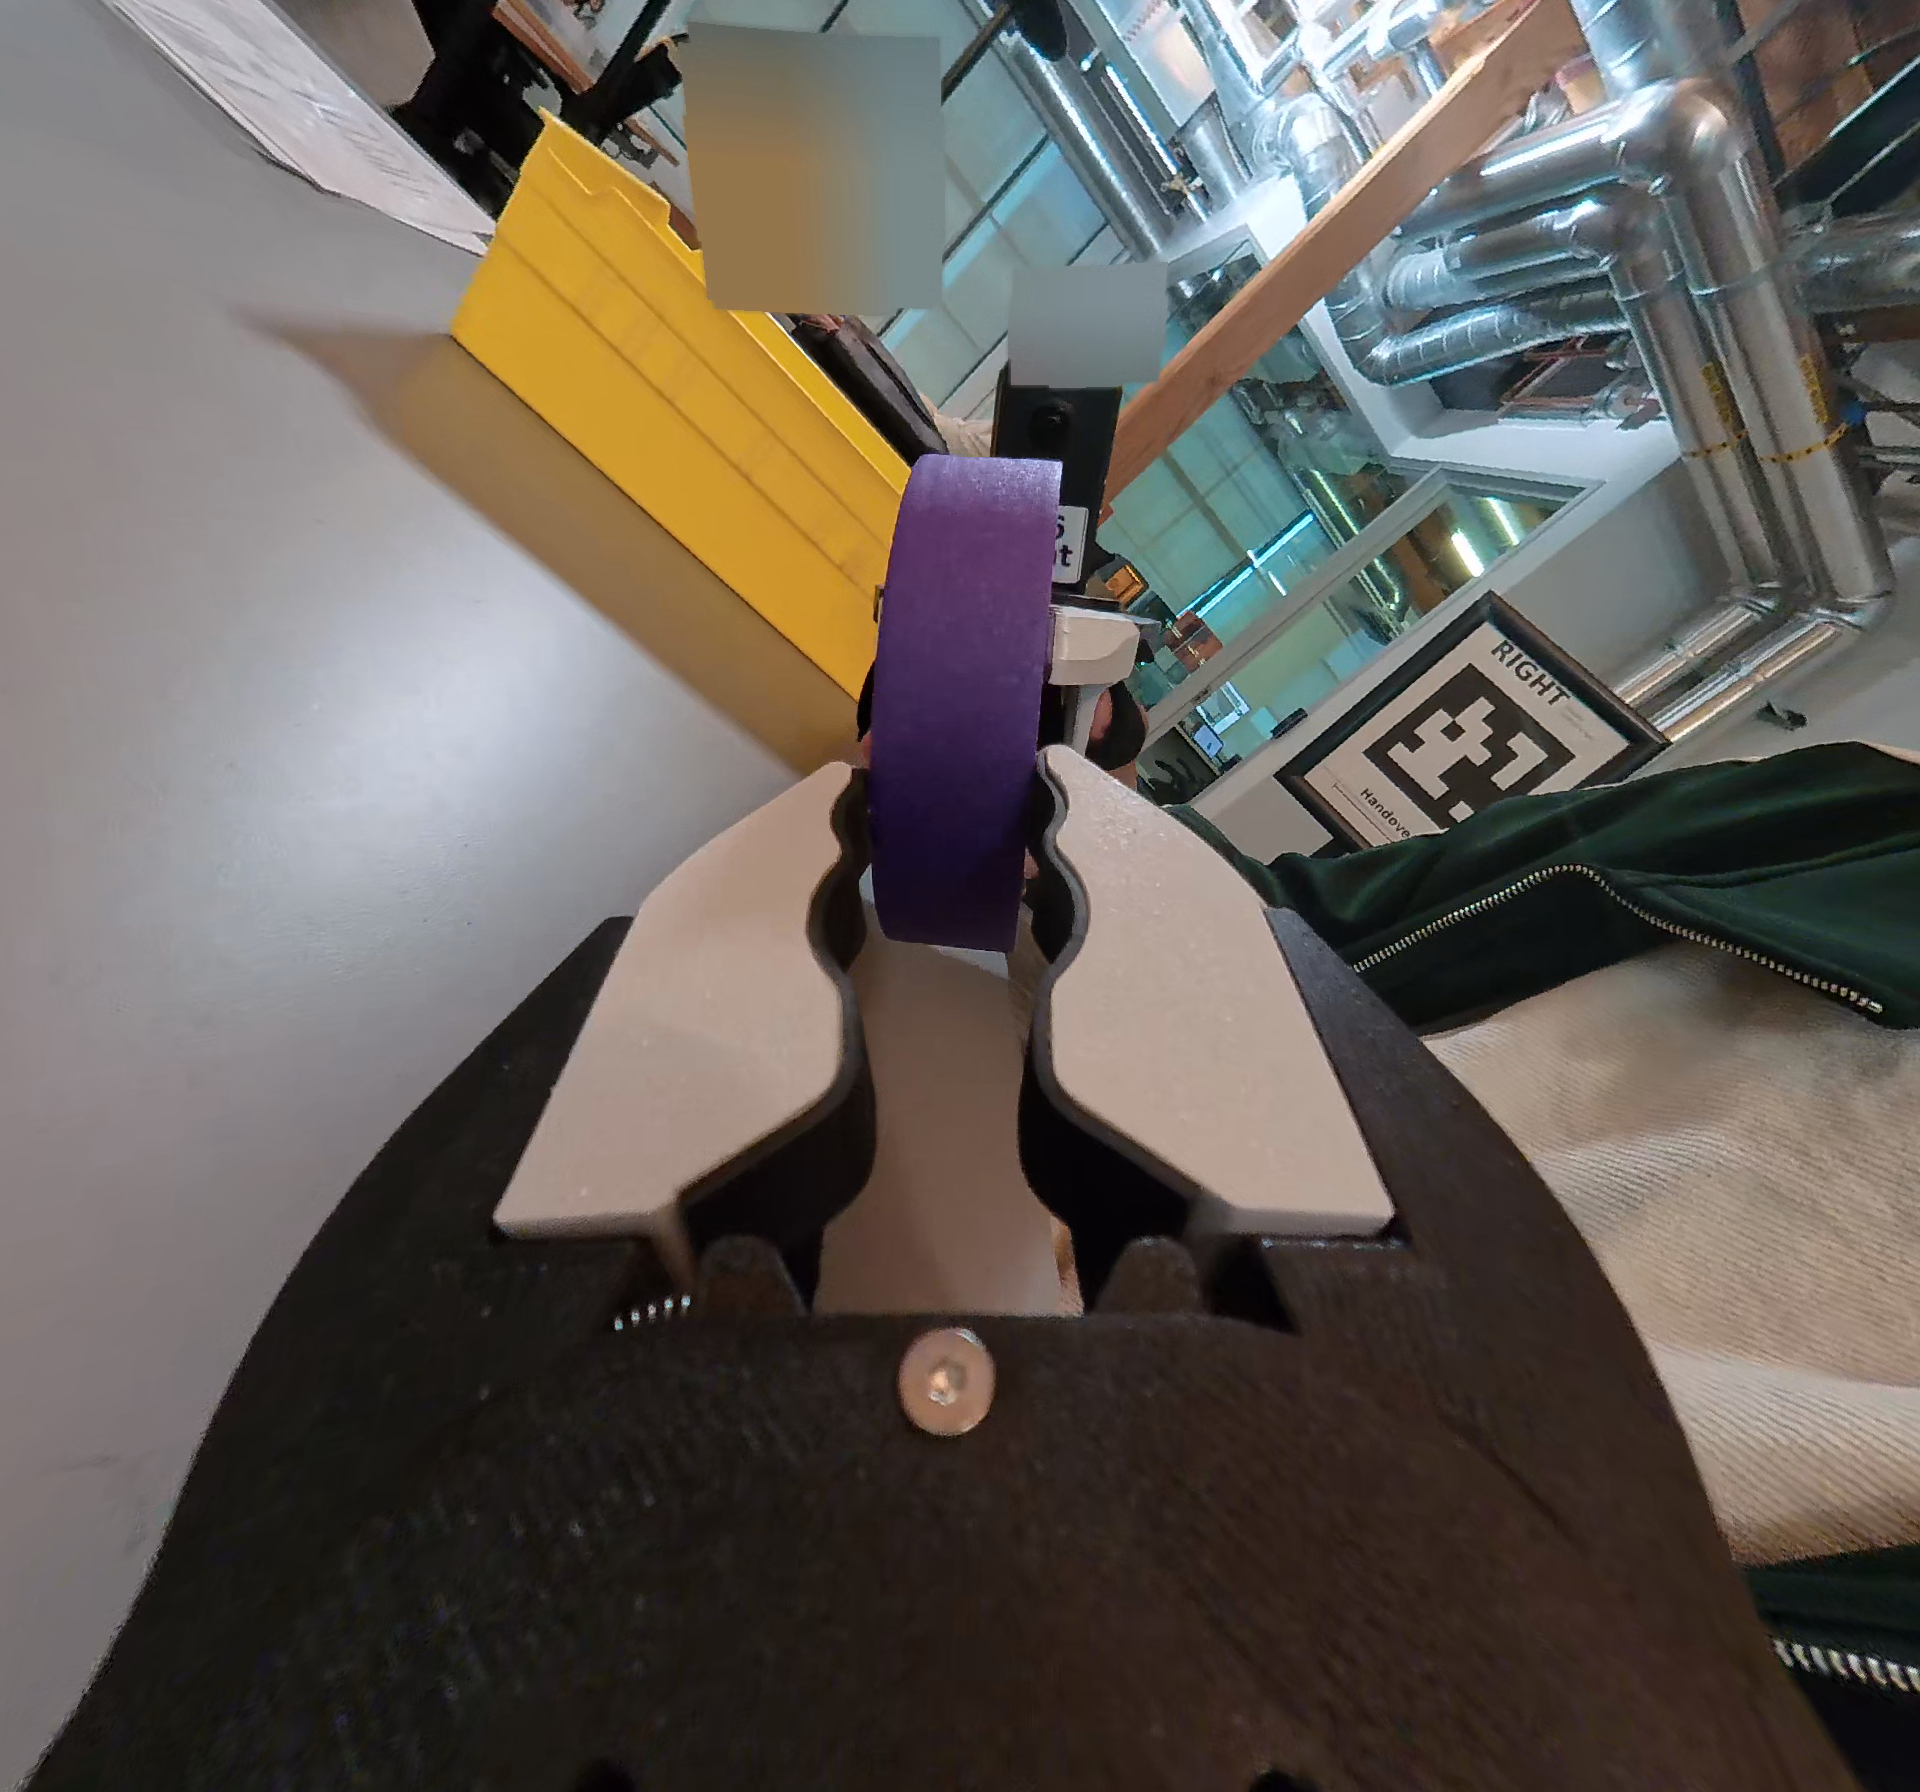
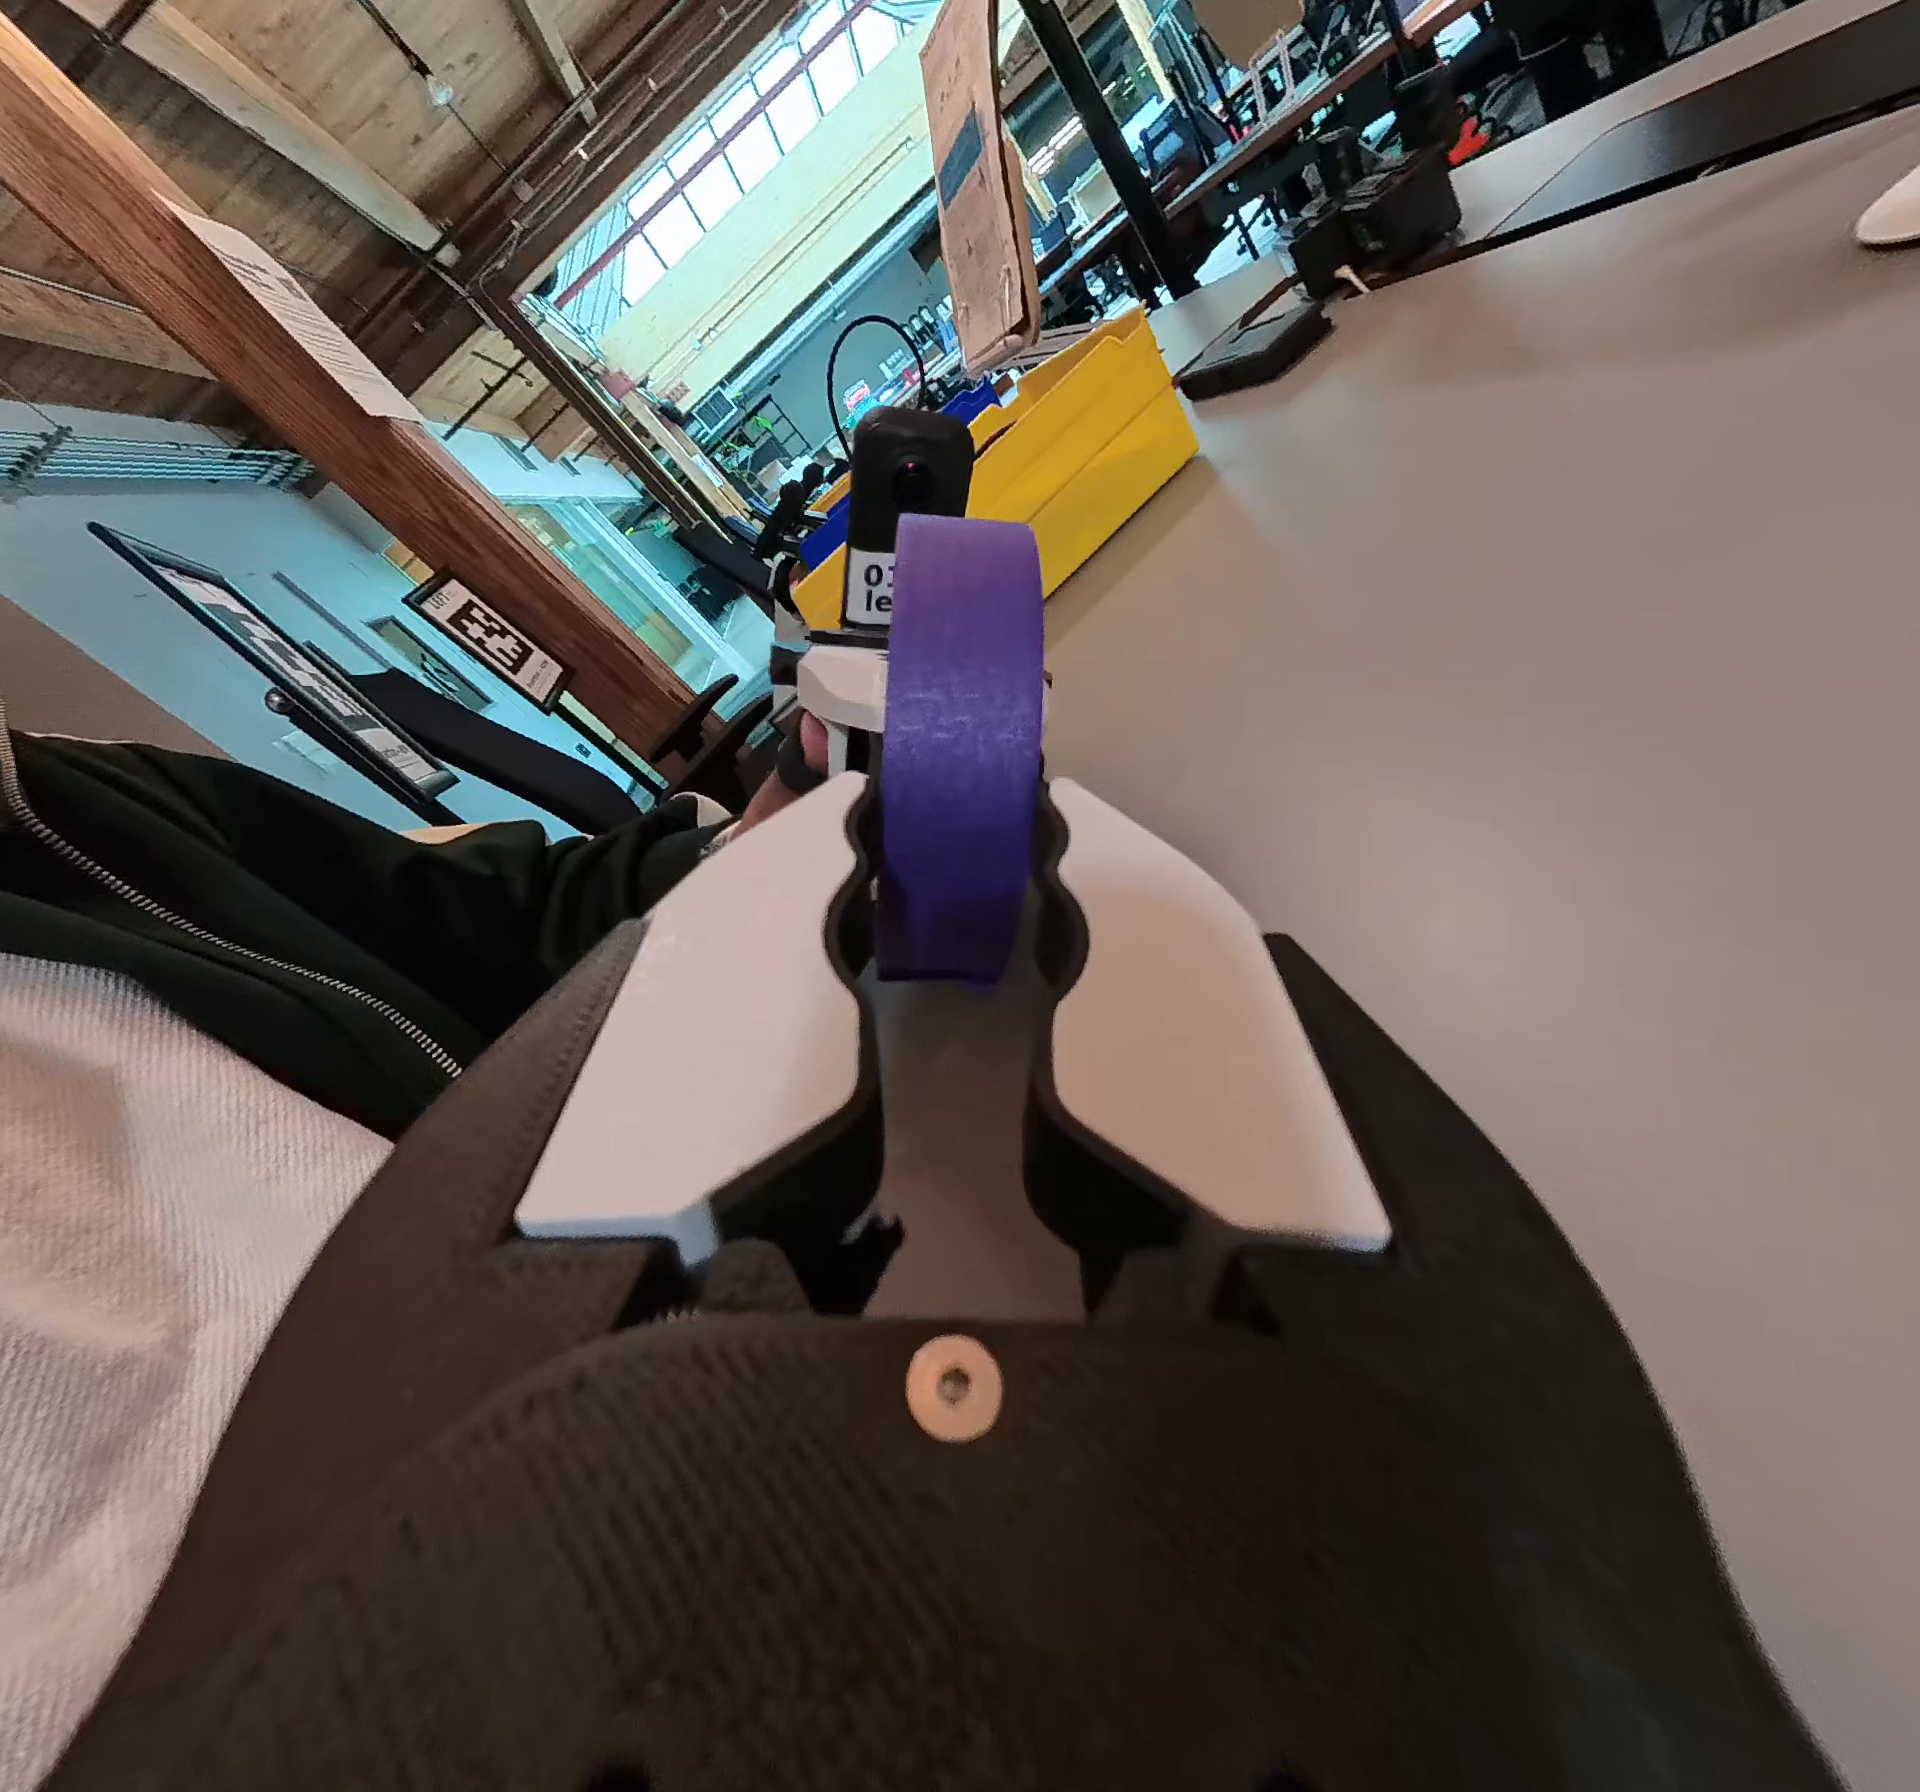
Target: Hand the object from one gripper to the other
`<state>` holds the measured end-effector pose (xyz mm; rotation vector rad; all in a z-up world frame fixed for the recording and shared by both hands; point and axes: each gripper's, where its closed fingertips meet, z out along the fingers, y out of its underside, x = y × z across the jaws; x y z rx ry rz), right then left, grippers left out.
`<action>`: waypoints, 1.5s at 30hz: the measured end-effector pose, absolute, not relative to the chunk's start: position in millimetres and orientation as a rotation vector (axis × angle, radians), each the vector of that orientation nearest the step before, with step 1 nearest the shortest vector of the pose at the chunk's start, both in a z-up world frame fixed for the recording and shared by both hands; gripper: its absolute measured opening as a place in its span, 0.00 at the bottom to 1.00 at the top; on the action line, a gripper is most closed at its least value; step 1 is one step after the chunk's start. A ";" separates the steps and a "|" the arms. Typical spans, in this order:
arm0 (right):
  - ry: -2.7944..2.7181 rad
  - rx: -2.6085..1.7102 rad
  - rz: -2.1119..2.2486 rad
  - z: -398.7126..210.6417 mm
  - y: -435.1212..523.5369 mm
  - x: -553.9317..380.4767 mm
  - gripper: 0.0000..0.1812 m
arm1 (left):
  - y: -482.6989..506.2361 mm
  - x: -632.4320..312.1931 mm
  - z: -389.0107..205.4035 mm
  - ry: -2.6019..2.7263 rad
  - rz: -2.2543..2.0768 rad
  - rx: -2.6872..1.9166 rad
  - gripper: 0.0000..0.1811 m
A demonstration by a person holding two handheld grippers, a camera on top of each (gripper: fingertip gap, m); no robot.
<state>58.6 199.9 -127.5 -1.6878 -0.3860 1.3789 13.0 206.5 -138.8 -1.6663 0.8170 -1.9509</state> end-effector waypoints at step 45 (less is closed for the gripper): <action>-0.341 -2.306 -0.597 -182.3 206.8 425.4 0.16 | 208.6 17.1 -138.4 0.759 -1.935 -1.580 0.24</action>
